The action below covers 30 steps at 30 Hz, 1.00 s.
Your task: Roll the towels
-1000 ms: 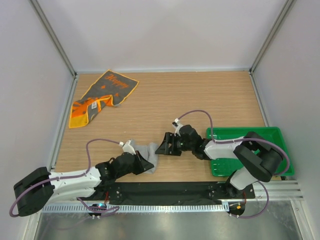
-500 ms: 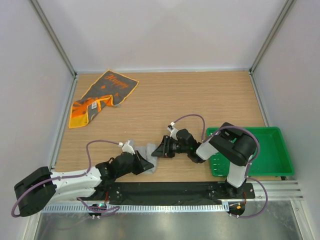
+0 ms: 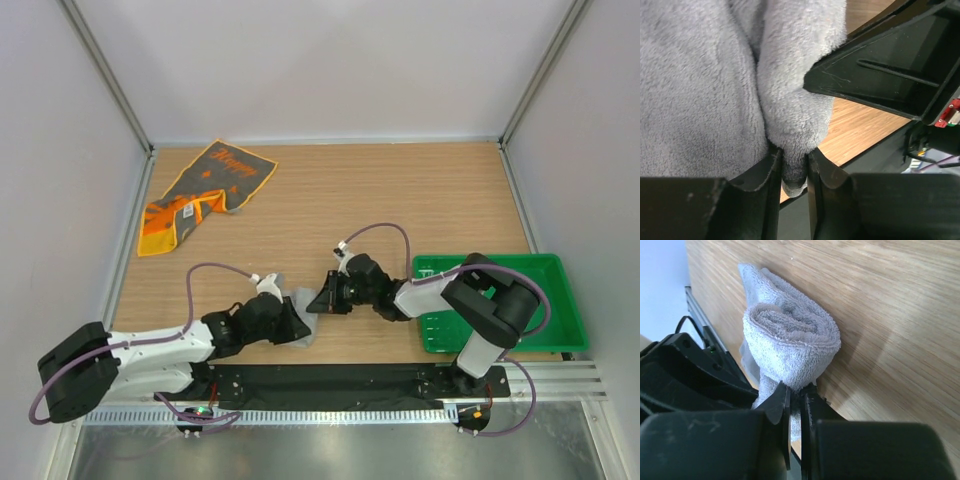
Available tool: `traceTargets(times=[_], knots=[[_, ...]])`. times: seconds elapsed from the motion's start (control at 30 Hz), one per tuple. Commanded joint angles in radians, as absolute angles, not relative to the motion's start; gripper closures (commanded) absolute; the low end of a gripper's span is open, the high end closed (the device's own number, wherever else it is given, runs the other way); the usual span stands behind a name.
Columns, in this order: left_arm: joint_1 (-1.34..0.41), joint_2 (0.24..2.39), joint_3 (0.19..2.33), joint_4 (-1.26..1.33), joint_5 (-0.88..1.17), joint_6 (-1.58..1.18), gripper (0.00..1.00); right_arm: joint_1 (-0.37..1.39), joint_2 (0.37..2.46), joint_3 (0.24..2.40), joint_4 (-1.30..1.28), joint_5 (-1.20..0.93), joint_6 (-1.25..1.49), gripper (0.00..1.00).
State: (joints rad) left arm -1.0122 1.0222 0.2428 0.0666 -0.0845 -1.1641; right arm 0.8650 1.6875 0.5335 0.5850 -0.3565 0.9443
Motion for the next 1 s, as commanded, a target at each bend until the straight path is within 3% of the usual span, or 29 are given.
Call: traceTargets(times=[0.0,0.37,0.8,0.97], knots=[[-1.006,1.074,0.313,-0.107,-0.095,-1.031,0.73,0.885,1.628,0.592,0.340,-0.301,0.881,0.99],[-1.008,1.109,0.480,-0.273,-0.146,-0.901,0.50,0.927,1.532,0.724,-0.047,-0.166,0.836,0.99],[-1.080,1.100,0.646,-0.466,-0.339,-0.789,0.41,0.977,1.546,0.844,-0.316,-0.068,0.844,0.99],[-1.204,1.167,0.710,-0.479,-0.473,-0.765,0.41,1.009,1.585,0.917,-0.406,-0.025,0.859,0.99]])
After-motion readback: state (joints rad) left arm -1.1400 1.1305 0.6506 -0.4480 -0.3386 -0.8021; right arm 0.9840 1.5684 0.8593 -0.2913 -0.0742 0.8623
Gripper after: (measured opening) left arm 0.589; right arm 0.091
